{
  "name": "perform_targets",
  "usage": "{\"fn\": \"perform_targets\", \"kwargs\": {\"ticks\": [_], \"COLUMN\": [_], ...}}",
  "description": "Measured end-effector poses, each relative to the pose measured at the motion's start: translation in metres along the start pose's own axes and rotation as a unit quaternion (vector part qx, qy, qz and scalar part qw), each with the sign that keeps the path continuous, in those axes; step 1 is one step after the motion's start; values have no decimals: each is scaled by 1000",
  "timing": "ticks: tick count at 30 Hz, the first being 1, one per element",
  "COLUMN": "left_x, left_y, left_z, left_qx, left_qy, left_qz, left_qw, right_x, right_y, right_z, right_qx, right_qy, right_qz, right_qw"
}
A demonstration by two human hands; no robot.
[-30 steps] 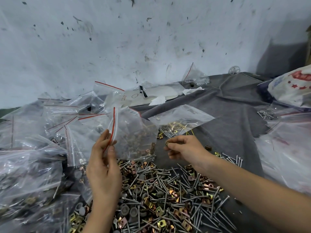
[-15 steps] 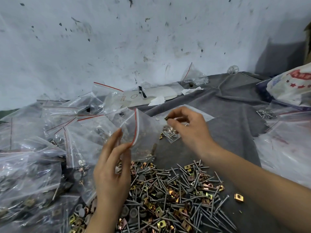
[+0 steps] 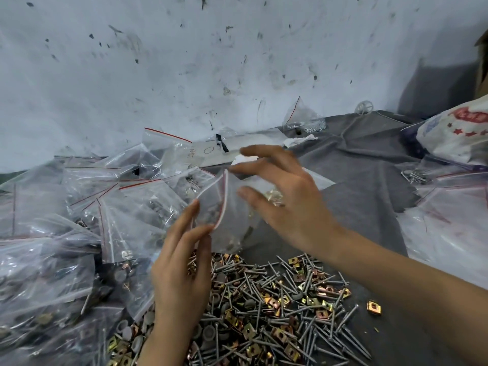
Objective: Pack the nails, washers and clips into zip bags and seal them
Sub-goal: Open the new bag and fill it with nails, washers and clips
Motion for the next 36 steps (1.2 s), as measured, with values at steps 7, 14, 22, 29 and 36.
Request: {"fn": "perform_targets", "kwargs": {"ticks": [7,14,22,29,36], "left_x": [-1,-1,-1,0,3], "left_y": [-8,-9,-12,-12,-17], "left_z": [-27,-33,-36,-43,-57], "left_qx": [44,63,63,50,55], "left_qy": [-85,-110,-135,-148,-211], "left_qz": [62,68,72,79,105], "left_qw": [993,990,986,985,970], "right_x": [57,99,96,97,86], "right_y": [33,38,55,56,56], "right_z": [88,120,96,95,79], "right_qx": [132,119,117,121,37], "right_qy": [174,262,204,224,213], "right_qz": [-326,-384,-431,-387,-302], "right_qw": [920,877,872,886,929]}}
Point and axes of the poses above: each hand's wrist, its own x-axis away from the middle knuckle, its own y-axis out of the palm, z = x × y, the point moved 6 cm from there along -x, towards the middle knuckle, and after that the axes turned 11 degrees about -y, right-handed, at the moved point
